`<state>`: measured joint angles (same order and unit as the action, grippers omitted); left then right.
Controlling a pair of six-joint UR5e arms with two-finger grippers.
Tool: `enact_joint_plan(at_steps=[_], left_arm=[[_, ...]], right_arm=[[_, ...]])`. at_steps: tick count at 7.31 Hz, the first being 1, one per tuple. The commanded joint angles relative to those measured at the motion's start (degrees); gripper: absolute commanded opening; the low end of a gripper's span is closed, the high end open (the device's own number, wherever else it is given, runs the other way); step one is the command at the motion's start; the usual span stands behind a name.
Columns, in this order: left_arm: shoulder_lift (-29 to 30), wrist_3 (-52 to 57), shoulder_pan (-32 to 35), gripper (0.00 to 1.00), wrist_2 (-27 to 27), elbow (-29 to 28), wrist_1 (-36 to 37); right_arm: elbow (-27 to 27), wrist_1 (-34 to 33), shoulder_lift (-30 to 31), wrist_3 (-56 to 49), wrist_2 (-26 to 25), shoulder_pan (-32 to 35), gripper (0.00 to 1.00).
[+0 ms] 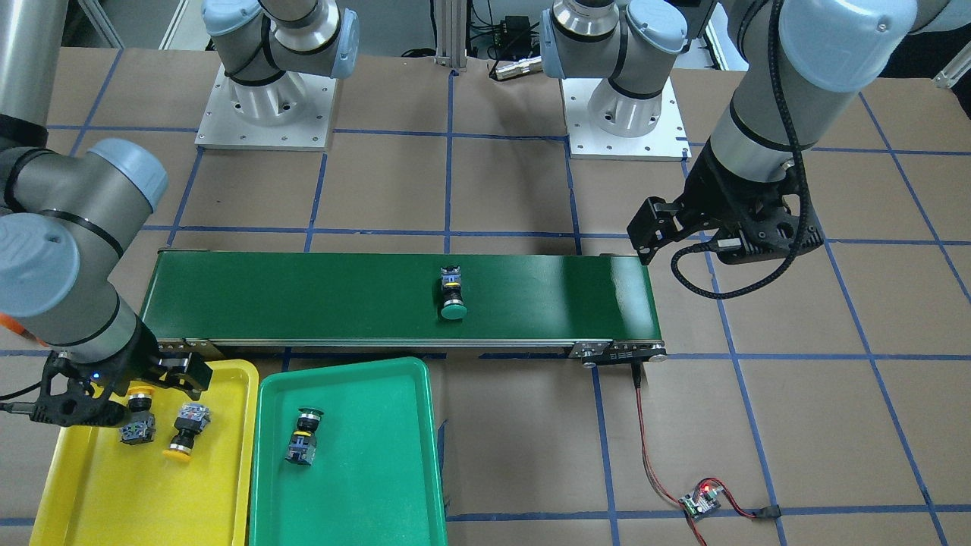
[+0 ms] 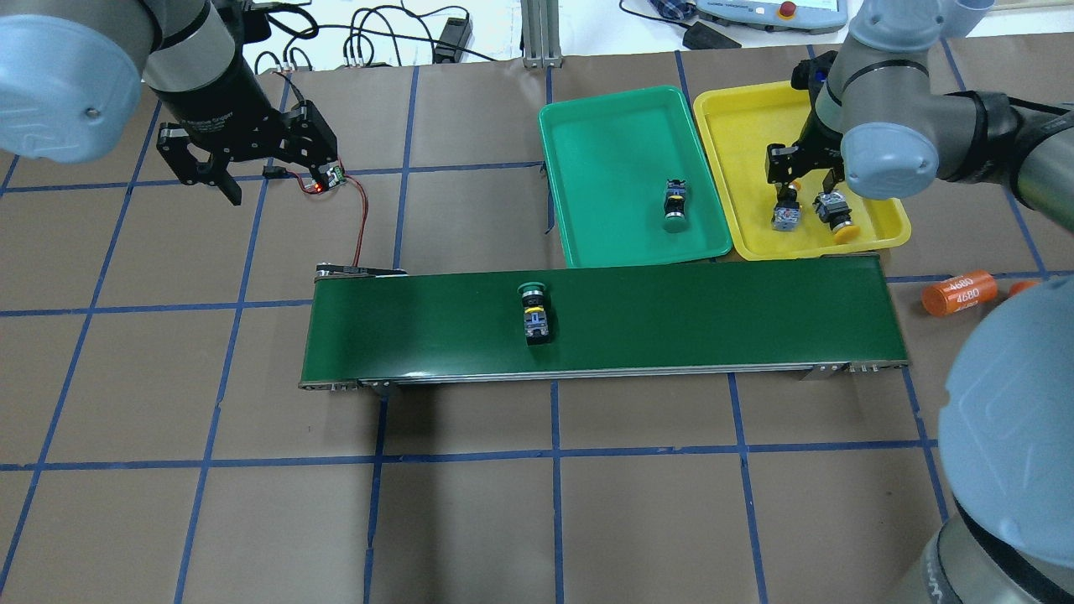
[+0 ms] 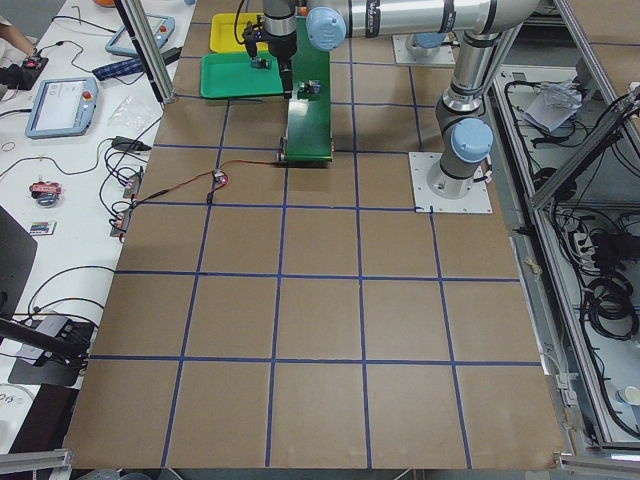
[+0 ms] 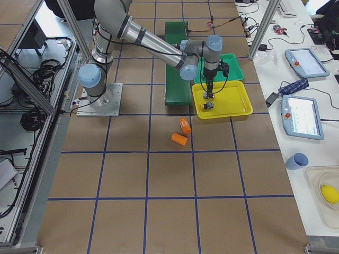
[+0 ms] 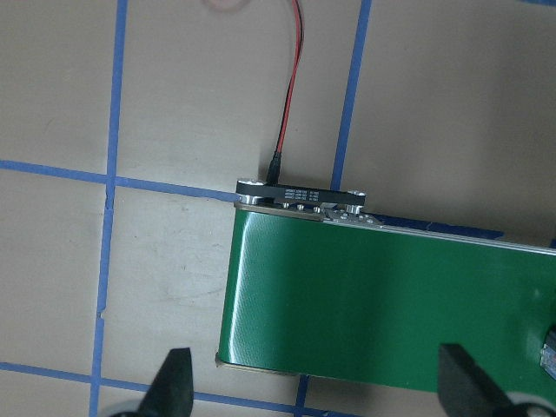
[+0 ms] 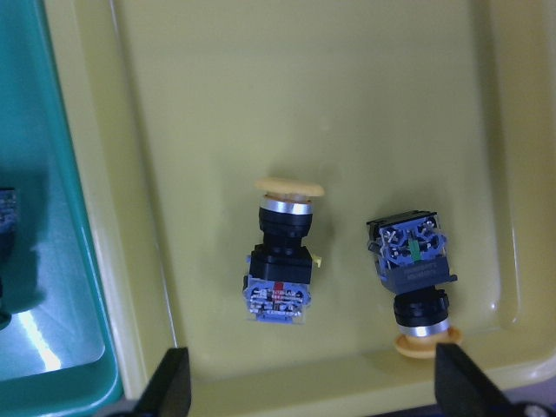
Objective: Sort buttons by color to trays
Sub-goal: 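Lower the right gripper onto the green-capped button on the belt and grasp it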
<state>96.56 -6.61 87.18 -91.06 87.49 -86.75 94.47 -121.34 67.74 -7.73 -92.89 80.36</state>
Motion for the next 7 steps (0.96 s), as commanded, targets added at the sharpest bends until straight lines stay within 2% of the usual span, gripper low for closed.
enact_joint_plan(at_steps=[1, 2, 4, 6, 7], left_arm=[[-0.15, -0.07, 0.0, 1.0, -0.17, 0.05, 0.17], [-0.32, -0.07, 0.0, 1.0, -0.17, -0.04, 0.09], [-0.32, -0.07, 0.0, 1.0, -0.26, -0.04, 0.0], [-0.58, -0.07, 0.0, 1.0, -0.26, -0.04, -0.18], [-0.67, -0.07, 0.0, 1.0, -0.26, -0.04, -0.18]], right_arm=[[0.19, 12.29, 9.73, 0.78, 0.34, 2.85, 1.0], [0.27, 17.23, 12.3, 3.14, 0.34, 6.52, 1.0], [1.5, 18.43, 13.12, 13.48, 2.8, 14.7, 1.0], [2.64, 19.2, 15.29, 15.11, 2.54, 17.19, 1.0], [6.65, 19.13, 16.88, 16.07, 2.8, 17.37, 1.0]])
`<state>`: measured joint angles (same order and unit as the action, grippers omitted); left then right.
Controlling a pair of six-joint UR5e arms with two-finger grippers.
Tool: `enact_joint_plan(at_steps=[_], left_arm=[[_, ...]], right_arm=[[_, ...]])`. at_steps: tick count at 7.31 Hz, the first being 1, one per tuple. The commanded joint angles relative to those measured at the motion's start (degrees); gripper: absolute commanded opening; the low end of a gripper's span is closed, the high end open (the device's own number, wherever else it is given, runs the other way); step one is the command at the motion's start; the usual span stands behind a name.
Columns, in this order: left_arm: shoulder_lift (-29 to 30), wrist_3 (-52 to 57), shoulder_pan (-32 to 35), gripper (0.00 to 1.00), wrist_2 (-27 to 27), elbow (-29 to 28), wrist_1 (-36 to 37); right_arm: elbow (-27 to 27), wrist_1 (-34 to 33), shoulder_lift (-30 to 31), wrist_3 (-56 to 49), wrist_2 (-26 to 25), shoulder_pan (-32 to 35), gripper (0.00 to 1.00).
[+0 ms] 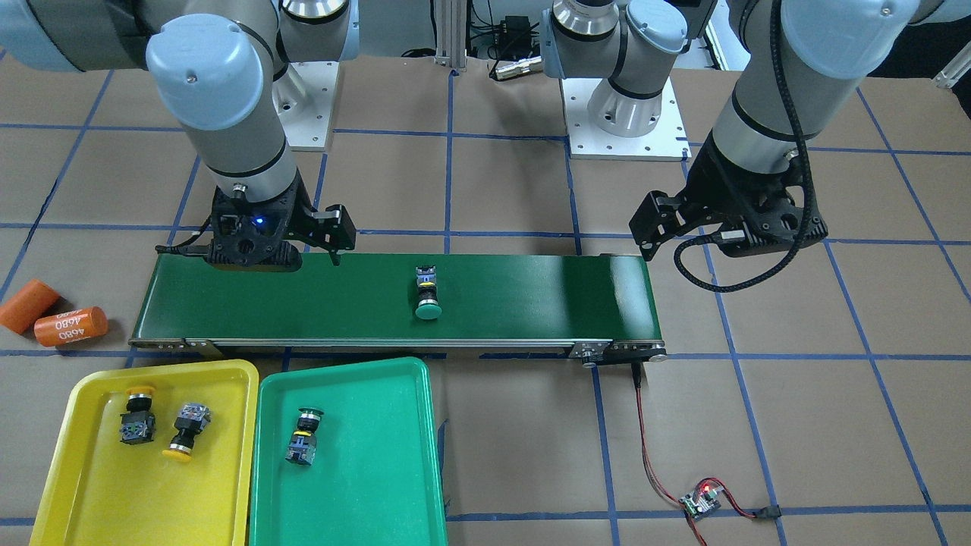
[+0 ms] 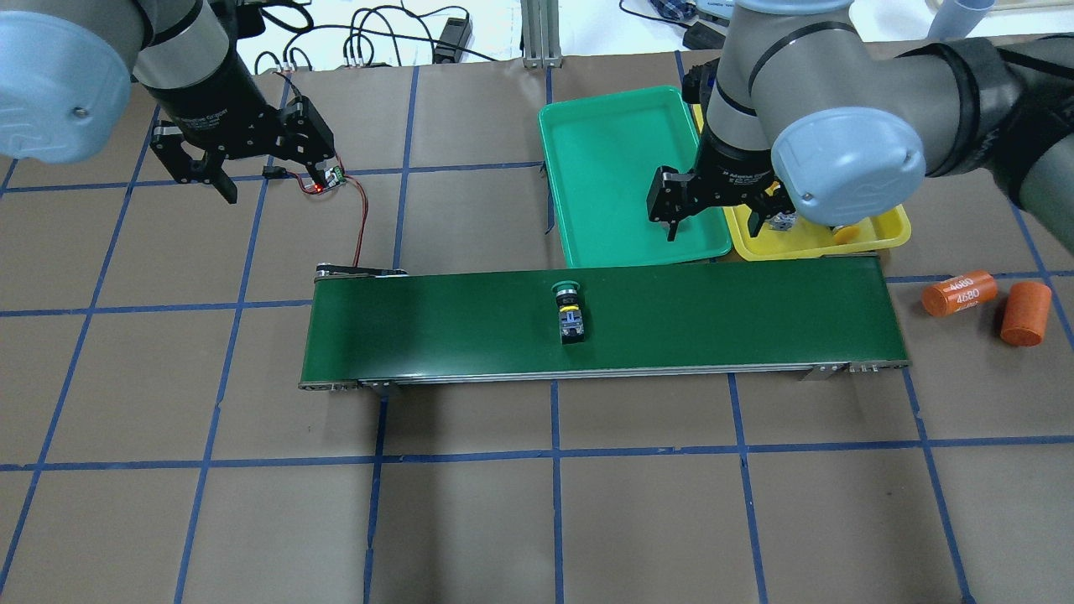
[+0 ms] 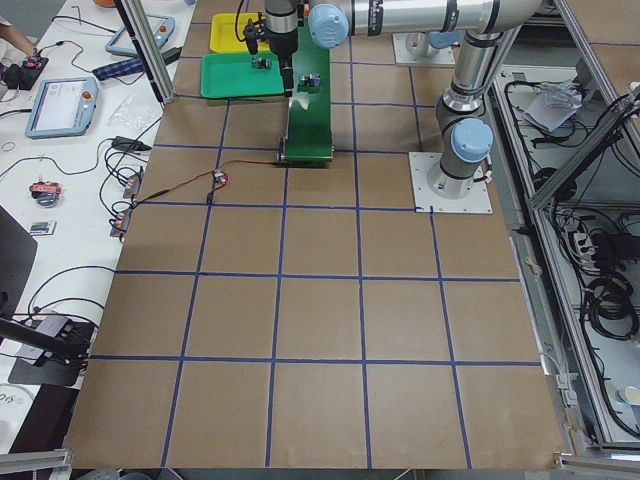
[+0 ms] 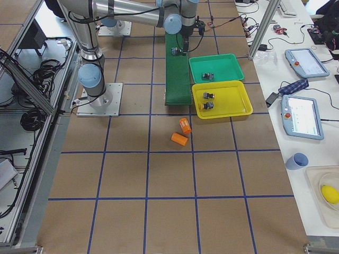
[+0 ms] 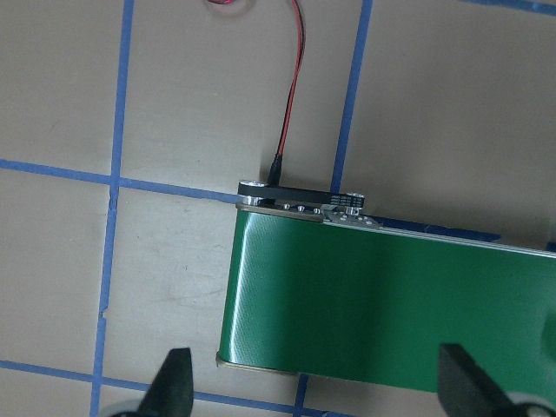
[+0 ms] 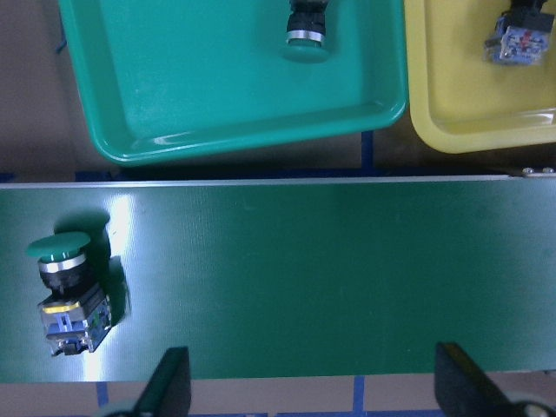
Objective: Sort buttons by color to trays
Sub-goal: 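Lower the right gripper onto the green-capped button on the belt and grasp it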
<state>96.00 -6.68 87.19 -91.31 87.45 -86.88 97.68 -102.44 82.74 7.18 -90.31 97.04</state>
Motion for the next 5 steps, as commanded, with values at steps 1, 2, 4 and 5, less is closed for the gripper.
enact_joint_plan(at_steps=[1, 2, 4, 5], left_arm=[[-0.2, 0.0, 0.0, 1.0, 0.0, -0.09, -0.04], [-0.29, 0.0, 0.0, 1.0, 0.0, -0.09, -0.04], [-0.46, 0.0, 0.0, 1.0, -0.09, -0.09, -0.13], [-0.46, 0.0, 0.0, 1.0, -0.09, -0.09, -0.13]], right_arm=[[6.27, -0.73, 2.42, 4.12, 1.44, 1.04, 1.0], [6.39, -0.65, 2.69, 5.98, 3.19, 2.0, 1.0], [7.44, -5.1, 1.12, 8.89, 3.21, 5.33, 1.0], [7.44, -6.09, -0.54, 10.29, 3.21, 6.83, 1.0]])
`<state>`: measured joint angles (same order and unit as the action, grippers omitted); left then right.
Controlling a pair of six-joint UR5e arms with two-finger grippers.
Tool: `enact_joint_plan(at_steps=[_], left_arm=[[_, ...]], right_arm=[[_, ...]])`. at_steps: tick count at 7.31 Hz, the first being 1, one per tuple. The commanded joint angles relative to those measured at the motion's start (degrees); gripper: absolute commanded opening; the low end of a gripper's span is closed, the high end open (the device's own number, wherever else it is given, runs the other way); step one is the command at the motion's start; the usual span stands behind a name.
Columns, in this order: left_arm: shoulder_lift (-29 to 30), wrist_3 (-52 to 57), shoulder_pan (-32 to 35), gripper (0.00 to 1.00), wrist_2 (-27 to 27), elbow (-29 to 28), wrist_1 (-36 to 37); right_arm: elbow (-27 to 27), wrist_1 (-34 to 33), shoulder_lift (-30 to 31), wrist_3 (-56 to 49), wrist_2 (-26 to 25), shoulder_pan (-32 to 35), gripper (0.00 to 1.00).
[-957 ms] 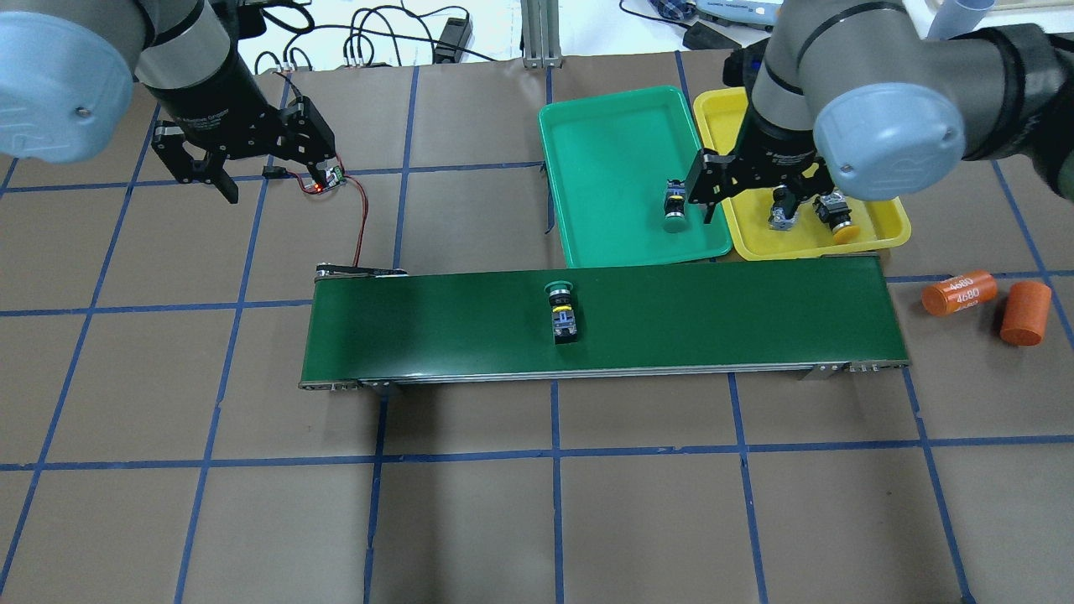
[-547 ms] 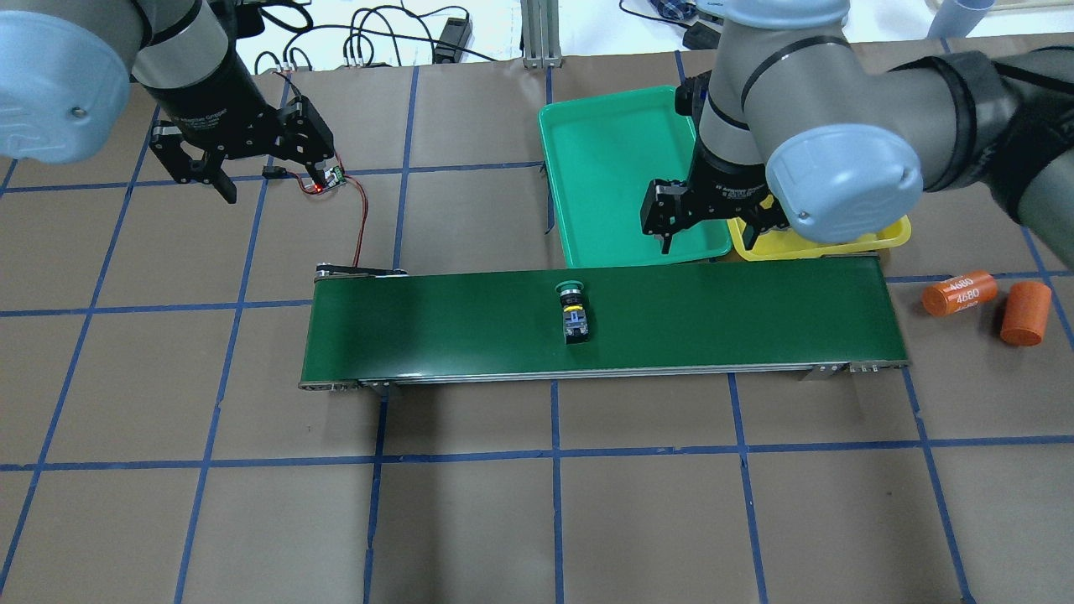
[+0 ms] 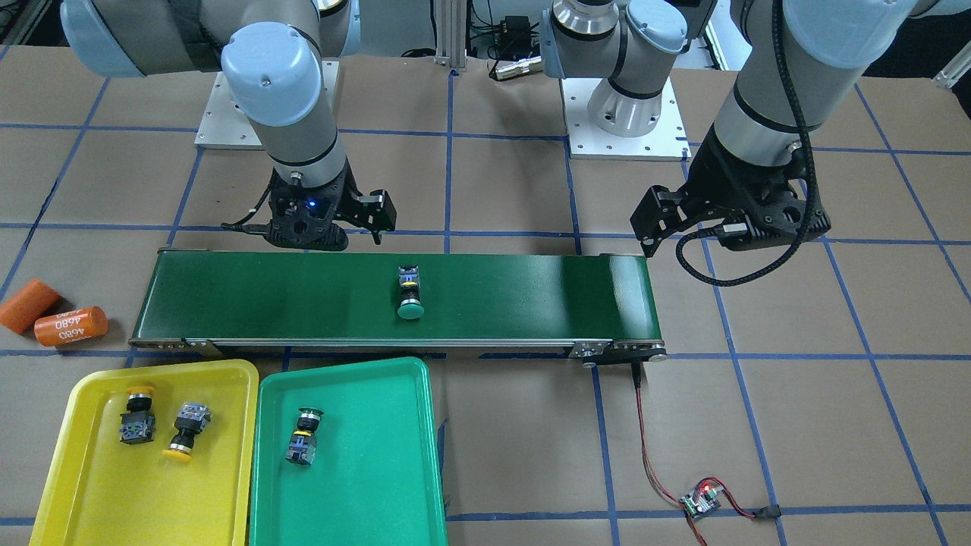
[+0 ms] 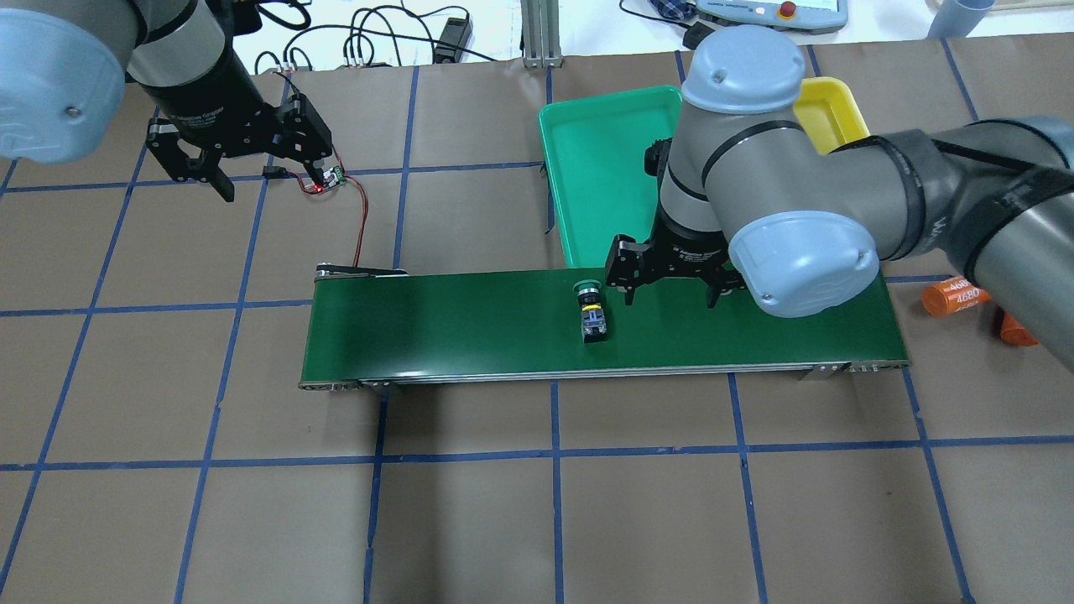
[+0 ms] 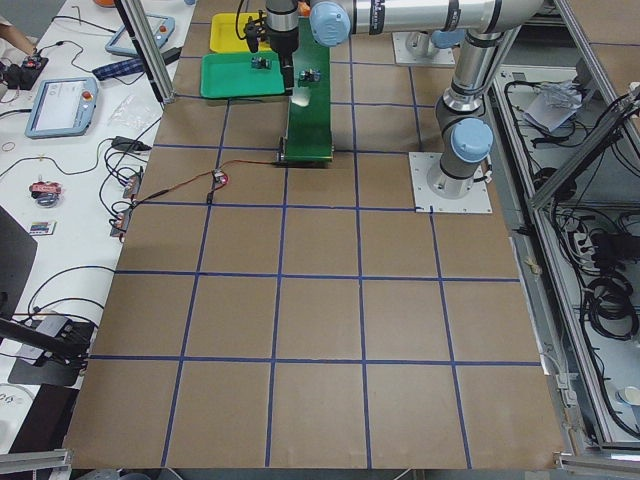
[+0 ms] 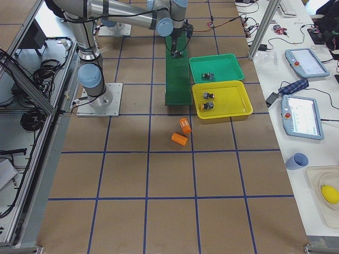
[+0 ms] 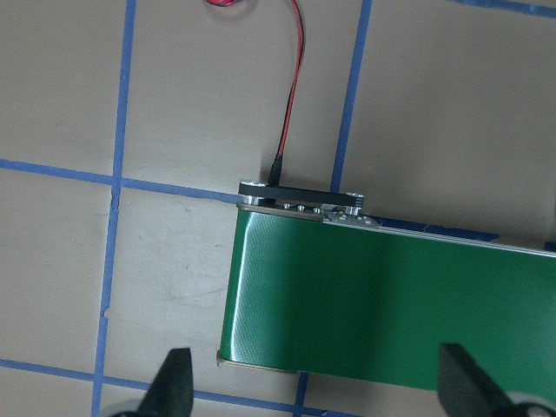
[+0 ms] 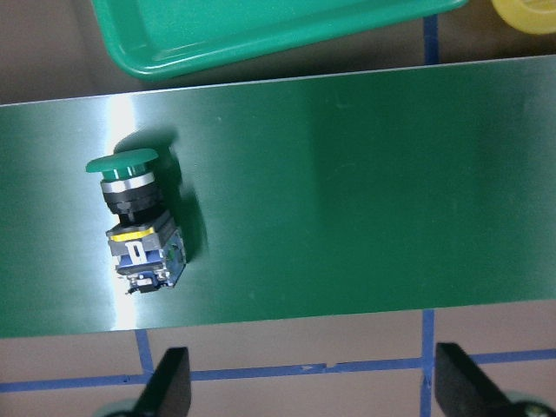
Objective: Sort buttons by color to trays
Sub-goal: 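Lower the right gripper onto the green-capped button on the belt and grasp it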
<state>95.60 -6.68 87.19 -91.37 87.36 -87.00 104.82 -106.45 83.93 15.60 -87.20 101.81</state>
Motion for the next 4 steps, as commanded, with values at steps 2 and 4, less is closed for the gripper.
enact_joint_plan(at_steps=[2, 4], left_arm=[[-0.15, -0.09, 0.0, 1.0, -0.03, 0.0, -0.27], [-0.33, -0.09, 0.0, 1.0, -0.03, 0.0, -0.8]], right_arm=[[0.3, -3.41, -4.2, 4.79, -0.08, 4.44, 1.0], [0.21, -5.68, -7.71, 4.96, -0.96, 4.36, 1.0]])
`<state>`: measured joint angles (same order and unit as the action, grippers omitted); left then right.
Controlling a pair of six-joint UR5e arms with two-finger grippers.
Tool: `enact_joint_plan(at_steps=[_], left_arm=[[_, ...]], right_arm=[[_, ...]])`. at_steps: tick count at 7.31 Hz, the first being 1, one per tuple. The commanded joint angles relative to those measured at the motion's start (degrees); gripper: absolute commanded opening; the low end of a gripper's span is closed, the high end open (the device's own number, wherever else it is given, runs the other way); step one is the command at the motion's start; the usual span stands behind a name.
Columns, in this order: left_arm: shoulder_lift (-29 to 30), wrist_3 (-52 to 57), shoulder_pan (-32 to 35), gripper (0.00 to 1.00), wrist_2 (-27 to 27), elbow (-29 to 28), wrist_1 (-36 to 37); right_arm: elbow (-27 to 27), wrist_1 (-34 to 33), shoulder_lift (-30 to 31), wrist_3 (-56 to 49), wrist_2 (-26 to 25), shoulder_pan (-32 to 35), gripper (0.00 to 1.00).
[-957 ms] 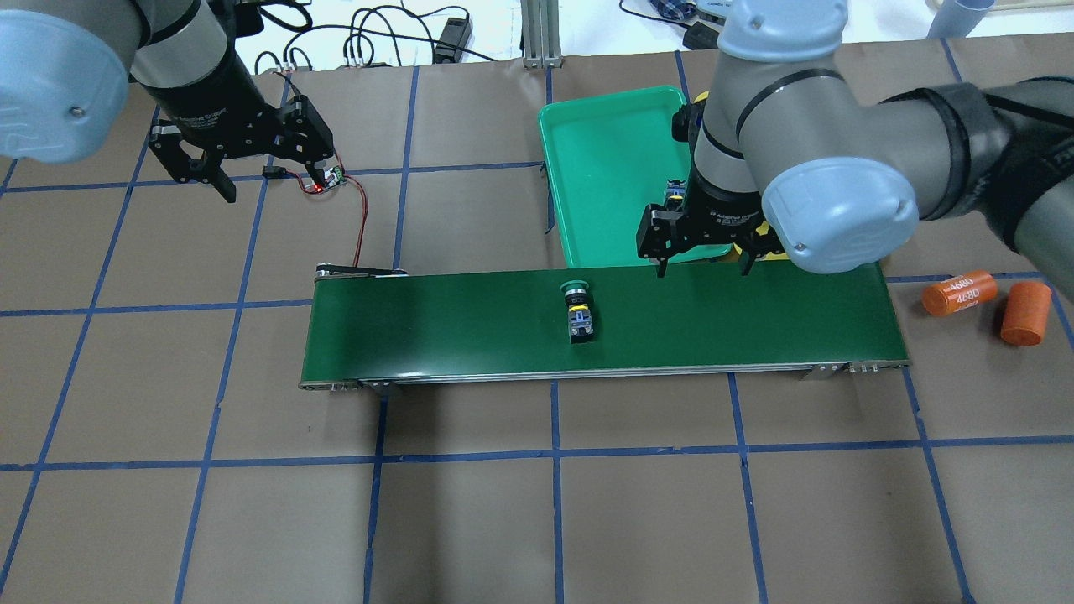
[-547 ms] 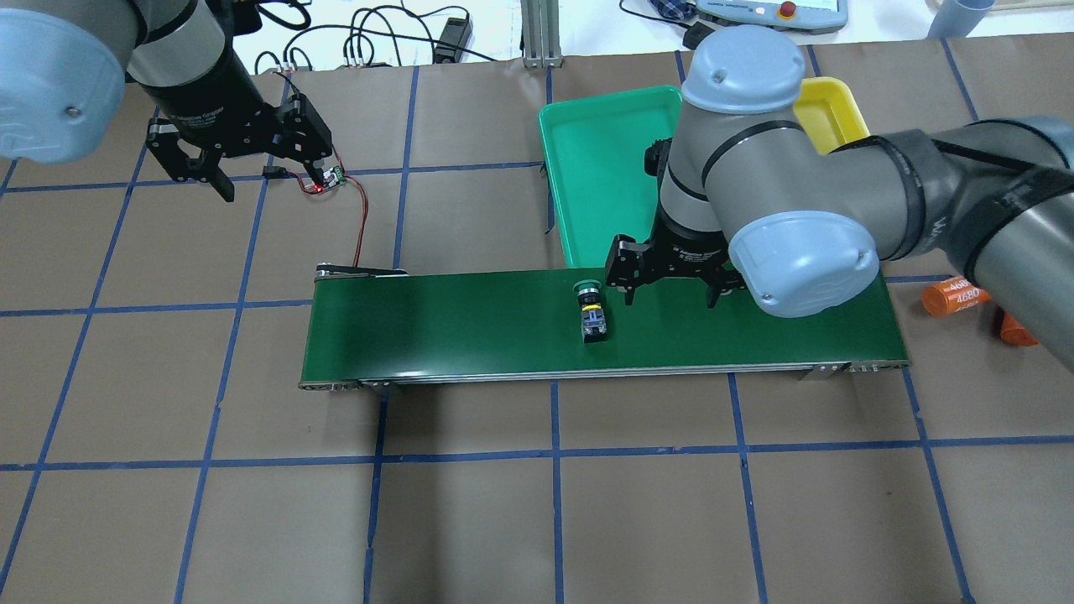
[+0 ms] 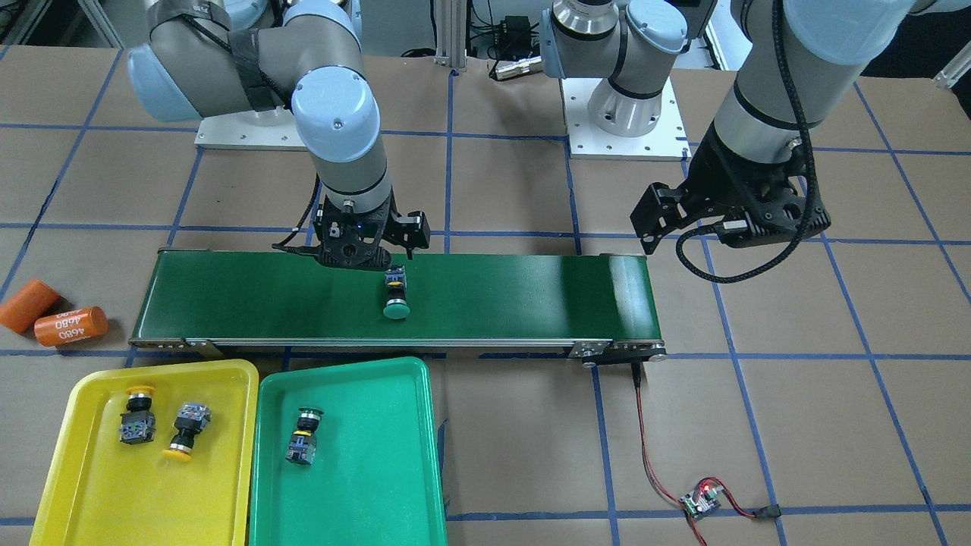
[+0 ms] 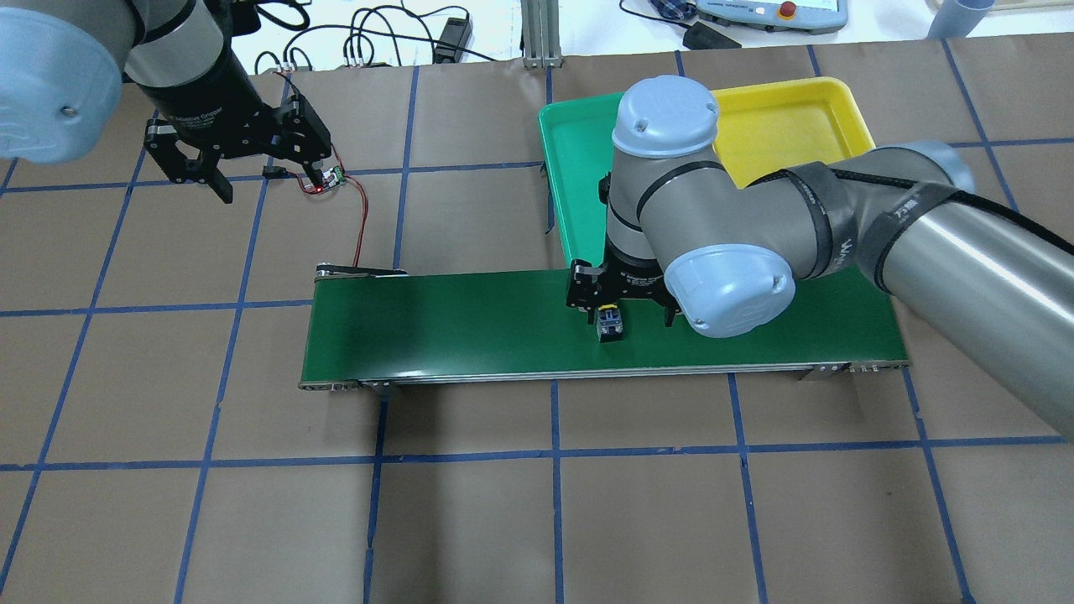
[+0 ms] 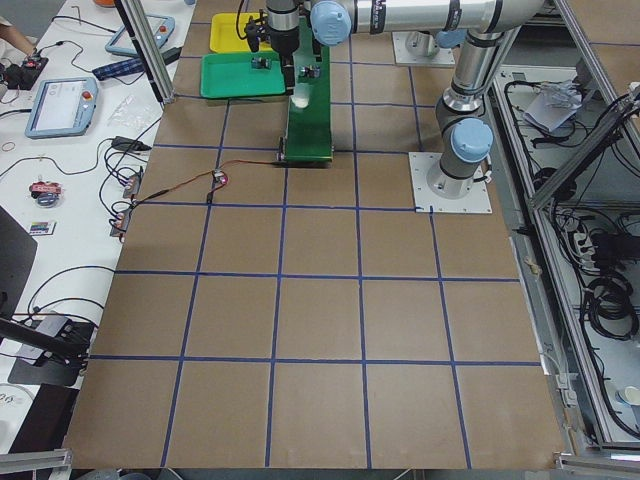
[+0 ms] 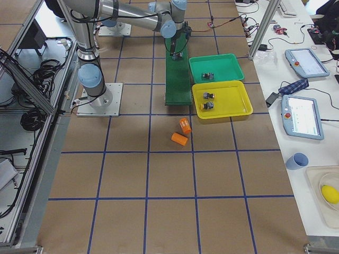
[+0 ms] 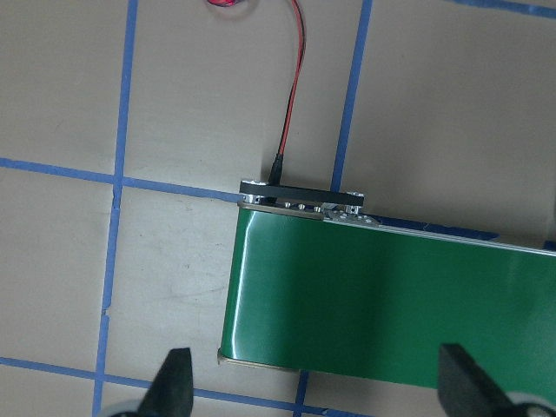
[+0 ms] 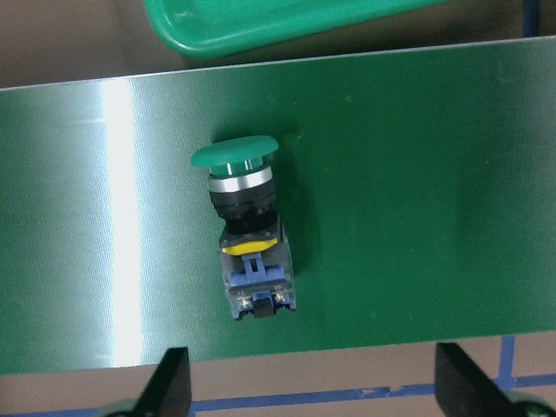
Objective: Sort buttons by color to trays
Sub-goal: 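Lower the right gripper onto the green-capped button on the belt and grasp it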
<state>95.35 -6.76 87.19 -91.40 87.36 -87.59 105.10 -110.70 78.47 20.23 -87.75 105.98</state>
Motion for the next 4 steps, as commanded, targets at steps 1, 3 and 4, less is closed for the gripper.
enact_joint_plan(at_steps=[1, 3, 4], left_arm=[[-0.08, -0.01, 0.0, 1.0, 0.08, 0.0, -0.21], [-0.25, -0.01, 0.0, 1.0, 0.08, 0.0, -0.21], [0.18, -0.01, 0.0, 1.0, 0.25, 0.26, -0.13]], right_arm=[[0.02, -1.54, -3.22, 0.33, -0.67, 0.2, 1.0], [0.81, -1.71, -4.72, 0.33, -1.98, 0.02, 0.63], [0.64, -1.8, -4.73, 0.33, -1.99, -0.42, 0.15]])
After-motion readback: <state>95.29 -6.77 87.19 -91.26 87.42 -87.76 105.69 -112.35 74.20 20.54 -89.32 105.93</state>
